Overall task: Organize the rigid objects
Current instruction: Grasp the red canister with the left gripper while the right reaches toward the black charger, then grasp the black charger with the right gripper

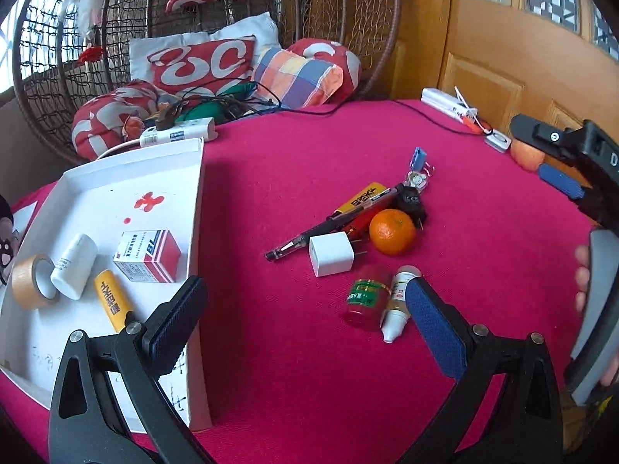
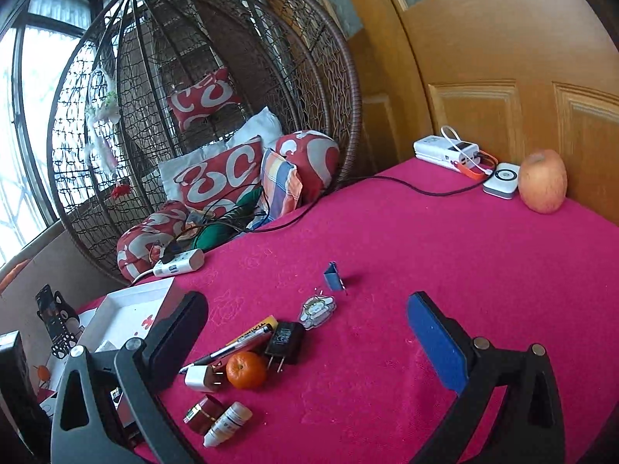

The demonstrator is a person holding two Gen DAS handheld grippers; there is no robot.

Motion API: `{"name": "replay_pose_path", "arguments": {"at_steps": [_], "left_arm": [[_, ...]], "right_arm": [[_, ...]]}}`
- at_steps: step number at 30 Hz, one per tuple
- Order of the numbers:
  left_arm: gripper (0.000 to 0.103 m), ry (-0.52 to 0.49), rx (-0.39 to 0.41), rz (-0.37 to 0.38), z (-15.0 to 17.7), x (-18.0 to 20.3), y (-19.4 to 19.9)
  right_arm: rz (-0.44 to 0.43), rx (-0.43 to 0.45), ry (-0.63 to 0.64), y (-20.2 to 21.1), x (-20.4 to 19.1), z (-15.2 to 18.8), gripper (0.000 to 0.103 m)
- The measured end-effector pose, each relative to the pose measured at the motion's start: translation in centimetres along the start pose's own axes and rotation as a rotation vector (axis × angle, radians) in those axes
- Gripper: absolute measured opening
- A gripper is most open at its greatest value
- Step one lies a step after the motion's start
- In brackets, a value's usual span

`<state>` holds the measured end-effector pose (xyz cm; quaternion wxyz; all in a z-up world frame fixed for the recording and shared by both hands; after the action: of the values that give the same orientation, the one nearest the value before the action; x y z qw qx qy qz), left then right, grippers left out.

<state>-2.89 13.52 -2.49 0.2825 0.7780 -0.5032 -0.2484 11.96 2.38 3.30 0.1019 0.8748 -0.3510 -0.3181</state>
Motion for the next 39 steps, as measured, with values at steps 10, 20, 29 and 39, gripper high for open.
{"name": "replay_pose_path", "arguments": {"at_steps": [10,20,29,39], "left_arm": [[0.069,-0.131,-0.106,-0.025,0.9,2.0,-4.3],[0.030,-0.075,-0.111,0.090,1.5,2.6,-5.1],[0.029,-0.063,-0.087,0.110,1.7,2.6,-4.7],[0.029,-0.049,-0.083,0.125,1.7,2.5,-4.7]], "right_arm": [[0.025,-0.030,-0.067,-0.5,3.7,0.0,0.103],[0.067,-0.158,0.015,-3.7,3.8,2.1,0.103],[0.096,-0.332,0.158,-9.2,0.4,5.7,0.093],[0.103,-0.389,0.258,-11.4,-1.7,7.7,0.061]]}}
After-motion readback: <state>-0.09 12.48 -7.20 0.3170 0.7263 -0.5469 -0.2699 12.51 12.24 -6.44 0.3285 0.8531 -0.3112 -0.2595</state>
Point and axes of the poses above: each gripper's, at about its wrist camera, not at the fingertips, and y roughly against the way its jaws point, x to its right, z to its underside, the point moved 10 cm from there along -y, roughly the way its jaws point, and after that the axes turned 11 degrees about -y, right-handed, at the moved point
